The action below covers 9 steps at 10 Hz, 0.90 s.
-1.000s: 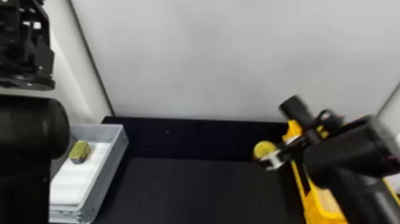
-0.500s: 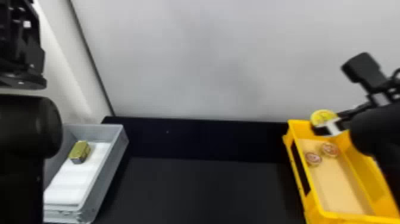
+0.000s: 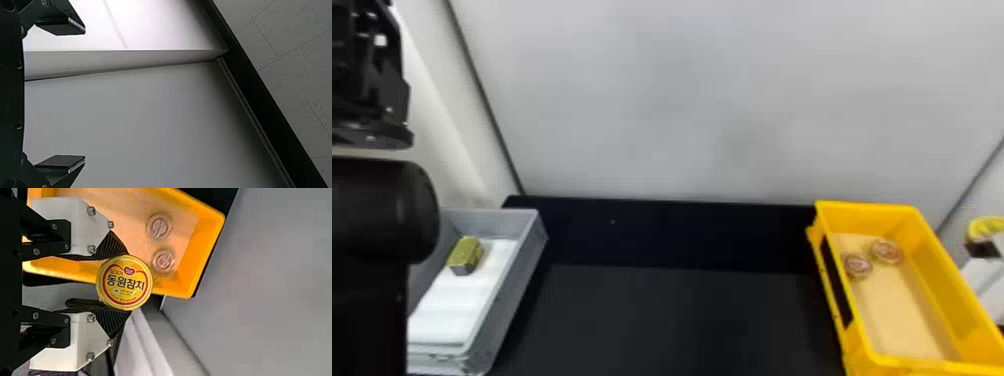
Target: Pick up the round yellow can and place it in the yellow rectangular box
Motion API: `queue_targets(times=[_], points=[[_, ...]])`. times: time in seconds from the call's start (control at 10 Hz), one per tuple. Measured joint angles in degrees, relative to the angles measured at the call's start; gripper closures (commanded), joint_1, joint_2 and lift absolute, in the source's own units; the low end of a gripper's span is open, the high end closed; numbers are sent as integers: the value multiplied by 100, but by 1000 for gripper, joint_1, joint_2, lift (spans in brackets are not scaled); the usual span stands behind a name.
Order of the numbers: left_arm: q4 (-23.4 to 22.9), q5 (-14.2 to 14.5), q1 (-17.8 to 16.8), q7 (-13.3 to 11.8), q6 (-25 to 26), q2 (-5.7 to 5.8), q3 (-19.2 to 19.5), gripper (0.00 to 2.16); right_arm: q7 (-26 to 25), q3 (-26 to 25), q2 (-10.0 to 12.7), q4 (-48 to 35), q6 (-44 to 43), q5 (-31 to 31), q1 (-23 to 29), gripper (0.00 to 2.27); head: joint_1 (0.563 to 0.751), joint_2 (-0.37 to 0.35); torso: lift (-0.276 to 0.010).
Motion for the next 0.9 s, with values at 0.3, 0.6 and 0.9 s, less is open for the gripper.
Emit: queue_targets(times=[0.3,0.6,0.9], points=[[68,0,-41,0,-66,-24,-62,125,-1569,-616,114,781,-685,-1222,97,724,663,54,-10],[163,2,-110,-14,-141,-47,-156,125,-3364,-799,127,2116,-1494,-3453,-176,722,663,54,-10],[227,21,-172,-27,-203,-57,-219,125,-4156,-752,58,3327,-2025,-5054,-444,724,663,54,-10]])
